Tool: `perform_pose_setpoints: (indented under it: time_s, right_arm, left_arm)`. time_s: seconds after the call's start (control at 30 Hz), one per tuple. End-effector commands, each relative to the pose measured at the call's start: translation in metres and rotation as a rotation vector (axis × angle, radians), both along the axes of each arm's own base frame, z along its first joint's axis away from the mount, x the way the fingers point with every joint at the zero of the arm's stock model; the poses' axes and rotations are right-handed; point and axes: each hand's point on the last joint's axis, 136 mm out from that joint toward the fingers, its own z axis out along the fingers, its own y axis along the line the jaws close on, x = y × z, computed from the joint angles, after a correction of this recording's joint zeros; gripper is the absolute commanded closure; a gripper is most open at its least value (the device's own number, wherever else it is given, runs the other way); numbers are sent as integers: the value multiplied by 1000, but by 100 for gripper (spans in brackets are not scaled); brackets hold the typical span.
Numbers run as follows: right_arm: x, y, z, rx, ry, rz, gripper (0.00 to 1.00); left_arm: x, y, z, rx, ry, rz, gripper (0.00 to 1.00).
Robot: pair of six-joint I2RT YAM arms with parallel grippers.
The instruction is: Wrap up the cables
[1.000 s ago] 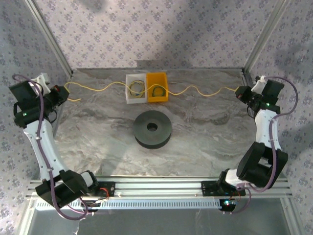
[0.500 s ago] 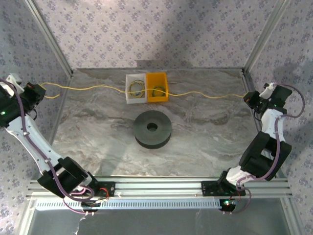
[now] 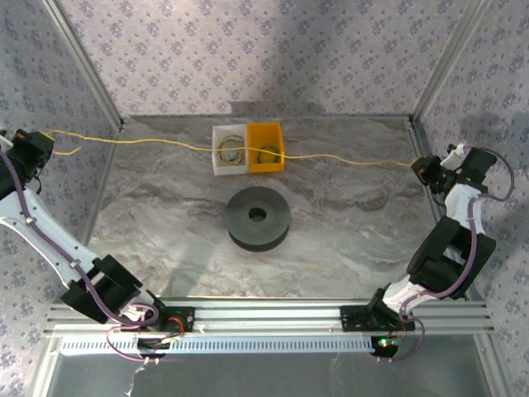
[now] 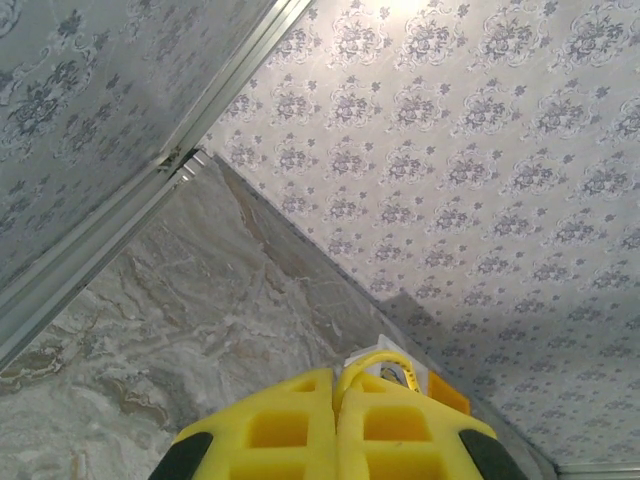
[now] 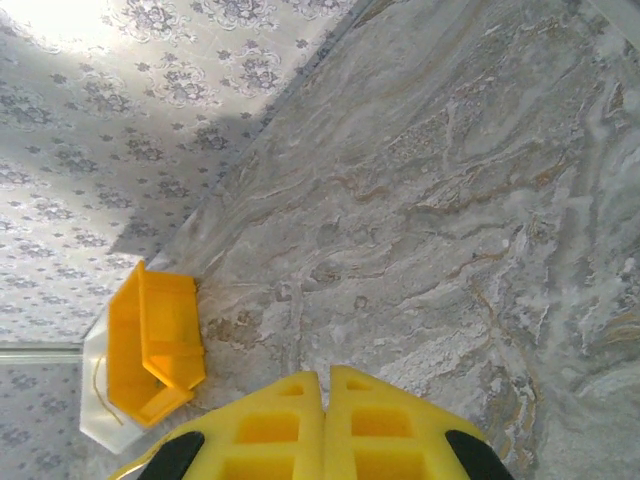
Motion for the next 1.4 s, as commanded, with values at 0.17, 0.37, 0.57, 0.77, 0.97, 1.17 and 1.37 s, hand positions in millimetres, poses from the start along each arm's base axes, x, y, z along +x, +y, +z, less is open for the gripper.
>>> perform_pose_setpoints:
  time_s: [0.17,0.37,0.57,0.77,0.97,1.17,1.37]
  right_arm:
    - [-12,-82,-16,-46,5,-268,100]
    - [-7,-64,1,-24,-46,-219,100]
    - [16,11,18,-44,-76,-41,100]
    - [38,59,4,-88,-34,73,100]
    - [67,93,-22,-69,3,154,100]
    - [85,120,-23,-106,16,211,100]
    - [80,133,4,-162,5,270,87]
  left_arm:
    - [-14,79,32,83,-82,255,100]
    - [-2,60,29,71,-89,185,100]
    - [43,-60,-7,165,7,-104,100]
    - [50,-140,-39,178,14,-264,100]
    - [54,-184,-38,184,-26,-360,100]
    - [61,-206,-30,211,-44,-394,100]
    - [70,-200,-12,233,-82,-353,100]
